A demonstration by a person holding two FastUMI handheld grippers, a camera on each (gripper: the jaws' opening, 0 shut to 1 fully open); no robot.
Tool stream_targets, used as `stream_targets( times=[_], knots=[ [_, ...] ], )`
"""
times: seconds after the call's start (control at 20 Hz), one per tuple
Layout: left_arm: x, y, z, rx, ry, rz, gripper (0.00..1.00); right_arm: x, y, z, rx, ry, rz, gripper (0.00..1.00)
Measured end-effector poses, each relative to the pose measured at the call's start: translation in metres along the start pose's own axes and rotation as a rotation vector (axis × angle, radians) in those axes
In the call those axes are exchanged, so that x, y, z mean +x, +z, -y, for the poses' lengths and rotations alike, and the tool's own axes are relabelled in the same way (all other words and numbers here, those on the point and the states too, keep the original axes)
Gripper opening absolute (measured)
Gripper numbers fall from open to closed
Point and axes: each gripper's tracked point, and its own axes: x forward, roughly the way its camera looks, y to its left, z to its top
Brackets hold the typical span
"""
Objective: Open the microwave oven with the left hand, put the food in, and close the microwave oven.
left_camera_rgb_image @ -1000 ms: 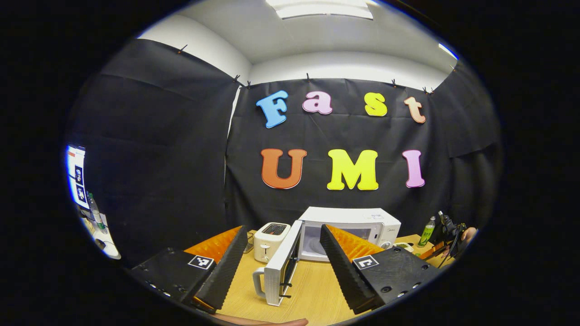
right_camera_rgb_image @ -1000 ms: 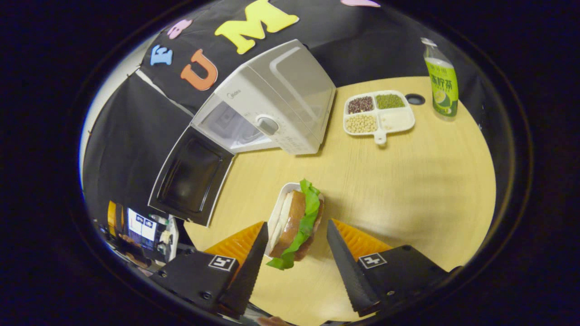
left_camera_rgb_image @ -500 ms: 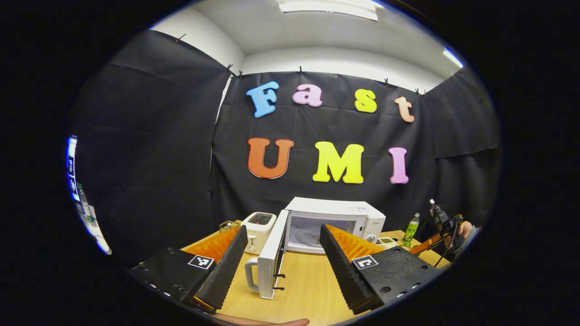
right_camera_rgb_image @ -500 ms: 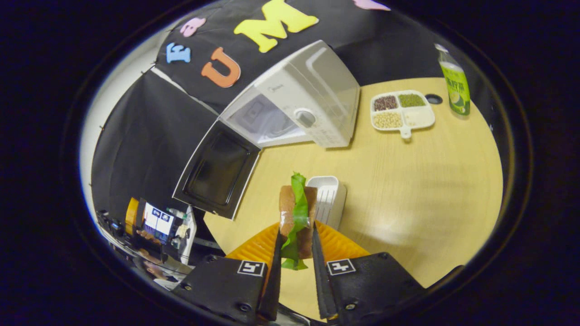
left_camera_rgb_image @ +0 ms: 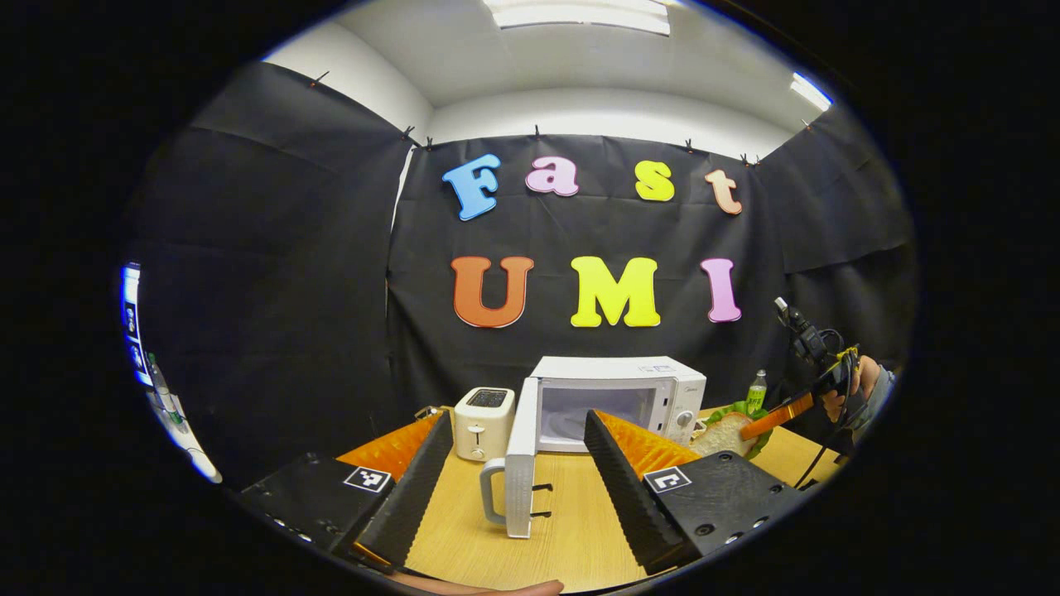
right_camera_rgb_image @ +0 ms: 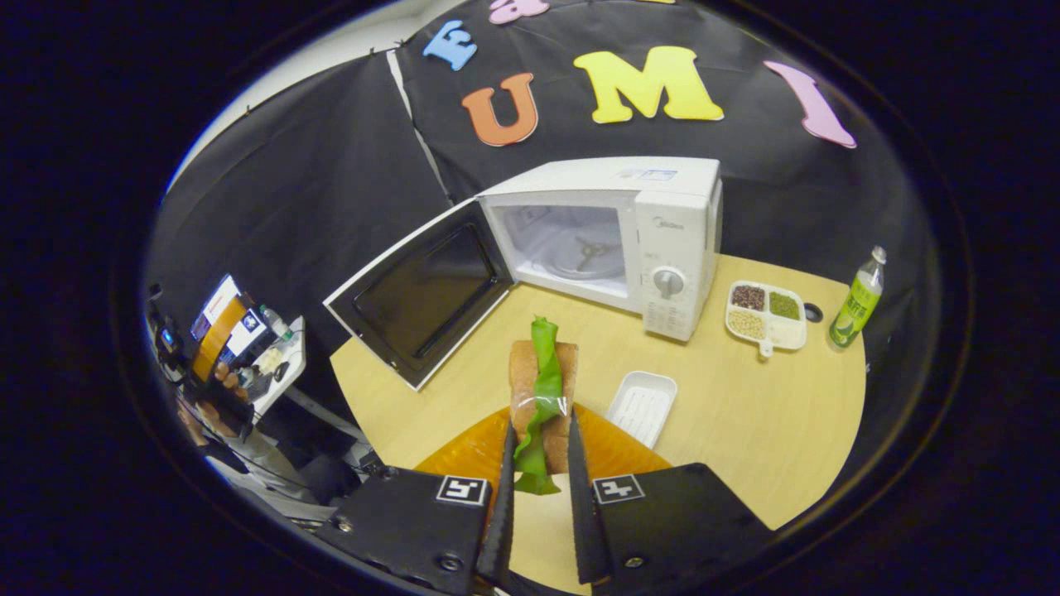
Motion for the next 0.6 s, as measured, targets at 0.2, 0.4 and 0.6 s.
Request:
stream_targets(
  times=[0.2,0.4,0.6],
  knots=[
    [-0.005,-0.008,-0.018,-0.001,0.005,-0.009,0.95,0.041,0.016,-0.028,0.021,0.006,0.037,0.34],
    [-0.005,-0.020,-0.039,-0.001,0.024,-0.019,0.95,0.092,0.030,-0.040,0.050,-0.017,0.064,0.33],
    [-0.001,-0.031,-0.061,-0.006,0.073,-0.009,0.95,0.141,0.044,-0.044,0.072,-0.070,0.126,0.33]
  ],
)
